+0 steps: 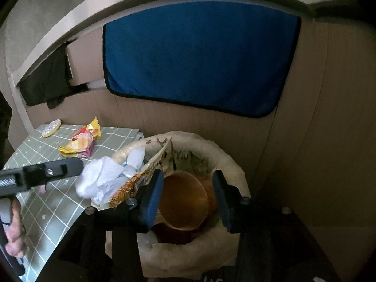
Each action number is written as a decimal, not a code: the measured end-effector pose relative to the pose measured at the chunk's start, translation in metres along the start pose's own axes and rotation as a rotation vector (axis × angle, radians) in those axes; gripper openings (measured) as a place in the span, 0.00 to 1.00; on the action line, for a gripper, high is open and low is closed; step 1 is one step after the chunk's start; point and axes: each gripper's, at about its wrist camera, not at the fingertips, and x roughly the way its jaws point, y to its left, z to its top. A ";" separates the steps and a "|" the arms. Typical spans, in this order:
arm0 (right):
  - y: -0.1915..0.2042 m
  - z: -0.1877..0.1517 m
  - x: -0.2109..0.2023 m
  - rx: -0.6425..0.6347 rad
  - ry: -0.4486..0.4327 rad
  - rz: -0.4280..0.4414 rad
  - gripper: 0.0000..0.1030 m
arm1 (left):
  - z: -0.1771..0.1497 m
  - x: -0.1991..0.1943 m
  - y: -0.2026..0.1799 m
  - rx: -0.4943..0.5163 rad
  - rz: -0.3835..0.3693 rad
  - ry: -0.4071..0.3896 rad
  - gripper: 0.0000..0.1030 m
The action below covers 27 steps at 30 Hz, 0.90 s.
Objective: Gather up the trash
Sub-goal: 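Carry the tissue and red cup over the trash bin and open both tools, then move both open tools back over the yellow snack bags on the table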
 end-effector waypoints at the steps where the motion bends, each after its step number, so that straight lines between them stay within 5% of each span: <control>1: 0.000 0.000 0.000 0.007 0.002 0.003 0.41 | -0.001 -0.003 0.001 0.003 0.014 -0.011 0.42; 14: 0.038 0.004 -0.010 -0.029 -0.035 0.079 0.41 | -0.008 -0.089 0.051 -0.003 0.261 -0.178 0.42; 27: 0.168 0.007 0.016 -0.189 -0.007 0.296 0.41 | -0.024 -0.234 0.140 -0.132 0.582 -0.352 0.42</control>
